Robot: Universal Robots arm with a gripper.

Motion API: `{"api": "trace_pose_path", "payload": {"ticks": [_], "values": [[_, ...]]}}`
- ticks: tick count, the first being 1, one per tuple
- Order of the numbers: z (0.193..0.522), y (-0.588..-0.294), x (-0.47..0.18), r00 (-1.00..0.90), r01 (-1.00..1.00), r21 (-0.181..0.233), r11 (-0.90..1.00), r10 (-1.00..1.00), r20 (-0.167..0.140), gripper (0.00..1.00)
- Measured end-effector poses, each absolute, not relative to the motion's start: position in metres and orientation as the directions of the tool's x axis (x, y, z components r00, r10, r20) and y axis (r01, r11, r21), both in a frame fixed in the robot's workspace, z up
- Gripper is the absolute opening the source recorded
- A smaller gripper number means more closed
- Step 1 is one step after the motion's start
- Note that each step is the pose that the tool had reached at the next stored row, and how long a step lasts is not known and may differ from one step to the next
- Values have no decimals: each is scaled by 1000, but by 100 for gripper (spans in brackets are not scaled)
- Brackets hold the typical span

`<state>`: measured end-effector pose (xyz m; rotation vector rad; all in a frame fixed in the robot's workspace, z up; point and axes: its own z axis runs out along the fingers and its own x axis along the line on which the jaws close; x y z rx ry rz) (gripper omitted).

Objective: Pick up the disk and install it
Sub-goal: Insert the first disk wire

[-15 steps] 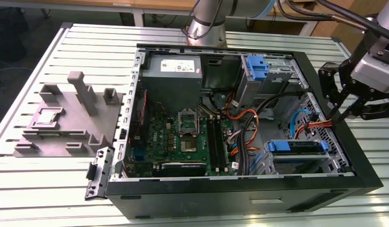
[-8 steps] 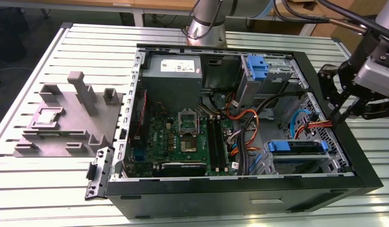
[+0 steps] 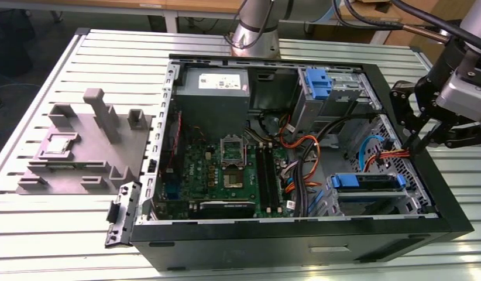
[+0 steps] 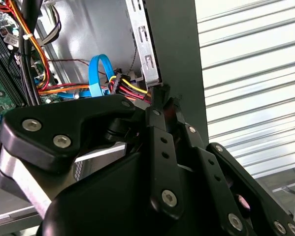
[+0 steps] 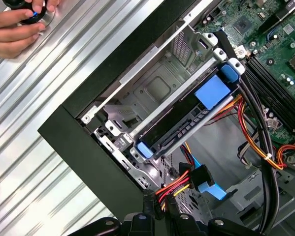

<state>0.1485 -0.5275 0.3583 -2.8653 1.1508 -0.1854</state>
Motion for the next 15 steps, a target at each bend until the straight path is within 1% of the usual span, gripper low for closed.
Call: {"api": "trace_pose_path", "payload": {"ticks": [7,9,10,15], "values": [[358,-528,148,716,-686,-89,-722,-692,93,24],[358,-528,148,718,-684,-89,-724,-689,93,25],[358,-528,148,725,-677,-89,-731,-683,93,31],[358,-528,148,765,-631,-90,-771,-637,96,31]]}}
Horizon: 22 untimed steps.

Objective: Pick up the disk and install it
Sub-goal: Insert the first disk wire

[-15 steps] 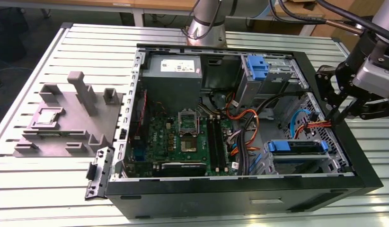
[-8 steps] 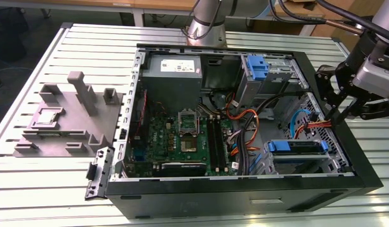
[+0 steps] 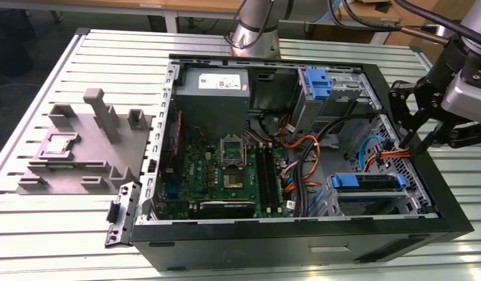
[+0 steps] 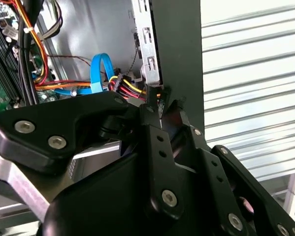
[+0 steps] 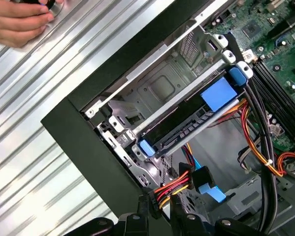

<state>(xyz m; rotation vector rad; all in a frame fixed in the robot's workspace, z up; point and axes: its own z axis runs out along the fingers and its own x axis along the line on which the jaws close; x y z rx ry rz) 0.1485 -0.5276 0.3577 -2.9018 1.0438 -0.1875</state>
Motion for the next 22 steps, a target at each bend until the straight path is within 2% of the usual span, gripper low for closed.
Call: {"api": "trace_pose_path", "payload": {"ticks": [5,22], "values": [[358,-529,148,784,-606,-81,-791,-612,105,31],[353,-533,148,828,-538,-87,-838,-545,131,31]]}}
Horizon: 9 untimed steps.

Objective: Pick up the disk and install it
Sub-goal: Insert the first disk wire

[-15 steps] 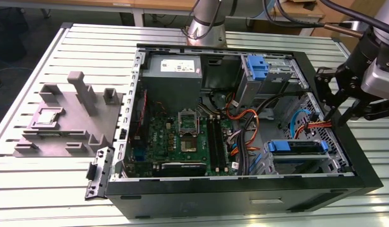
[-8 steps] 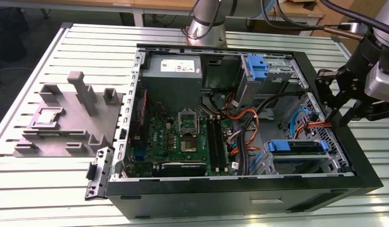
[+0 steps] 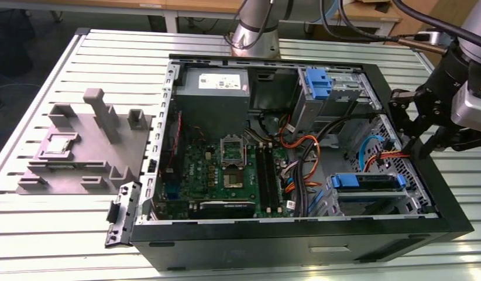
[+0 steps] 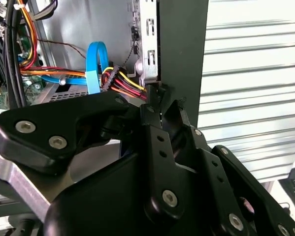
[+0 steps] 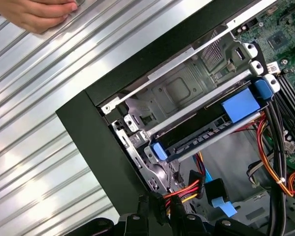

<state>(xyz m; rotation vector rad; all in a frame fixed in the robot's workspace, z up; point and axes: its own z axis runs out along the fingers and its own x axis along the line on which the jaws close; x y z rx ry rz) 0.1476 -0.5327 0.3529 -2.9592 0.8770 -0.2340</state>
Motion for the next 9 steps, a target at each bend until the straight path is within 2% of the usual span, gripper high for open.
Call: {"api": "trace_pose_path", "payload": {"ticks": [2,3,4,5,9], "values": [[353,-534,148,832,-531,-86,-843,-538,134,30],[353,-534,148,834,-528,-85,-845,-535,136,23],[353,-534,147,836,-525,-84,-847,-532,138,23],[353,-534,147,837,-523,-85,-848,-530,138,17],[357,-534,147,837,-522,-84,-849,-529,139,17]]}}
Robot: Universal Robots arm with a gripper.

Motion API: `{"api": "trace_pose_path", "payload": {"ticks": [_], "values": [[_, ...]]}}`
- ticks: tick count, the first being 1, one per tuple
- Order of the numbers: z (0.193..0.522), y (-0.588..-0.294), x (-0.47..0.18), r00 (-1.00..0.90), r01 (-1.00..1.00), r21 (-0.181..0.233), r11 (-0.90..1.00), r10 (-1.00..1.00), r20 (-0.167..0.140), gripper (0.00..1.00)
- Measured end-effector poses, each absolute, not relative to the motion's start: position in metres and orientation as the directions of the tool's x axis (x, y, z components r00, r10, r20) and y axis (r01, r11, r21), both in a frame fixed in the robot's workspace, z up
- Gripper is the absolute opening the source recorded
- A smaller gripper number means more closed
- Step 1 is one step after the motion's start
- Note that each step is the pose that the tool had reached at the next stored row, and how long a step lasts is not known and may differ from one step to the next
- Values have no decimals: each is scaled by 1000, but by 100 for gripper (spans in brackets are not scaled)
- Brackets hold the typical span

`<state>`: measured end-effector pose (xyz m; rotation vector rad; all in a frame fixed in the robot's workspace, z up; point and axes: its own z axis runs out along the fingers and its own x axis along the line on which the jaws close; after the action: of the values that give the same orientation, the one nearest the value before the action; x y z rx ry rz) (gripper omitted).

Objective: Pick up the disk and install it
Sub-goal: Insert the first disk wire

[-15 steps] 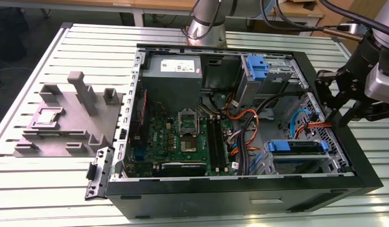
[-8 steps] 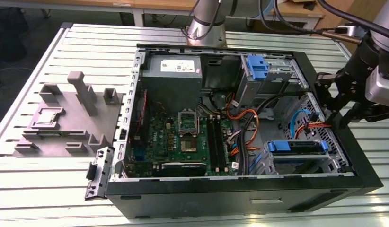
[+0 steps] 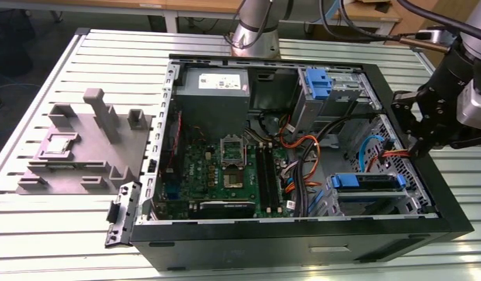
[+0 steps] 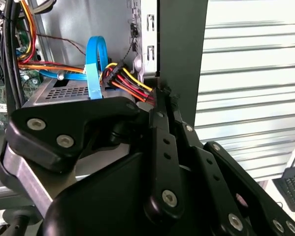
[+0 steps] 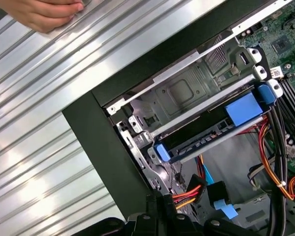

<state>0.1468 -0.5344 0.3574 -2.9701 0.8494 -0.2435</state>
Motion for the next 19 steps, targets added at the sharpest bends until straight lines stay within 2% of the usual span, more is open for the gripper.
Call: {"api": "trace_pose_path", "payload": {"ticks": [9,11,12,19], "values": [[358,-534,147,837,-522,-81,-849,-528,141,17],[357,-534,147,837,-522,-79,-849,-528,142,18],[356,-534,147,837,-522,-78,-849,-528,143,24],[353,-534,146,836,-520,-77,-850,-526,155,24]]}}
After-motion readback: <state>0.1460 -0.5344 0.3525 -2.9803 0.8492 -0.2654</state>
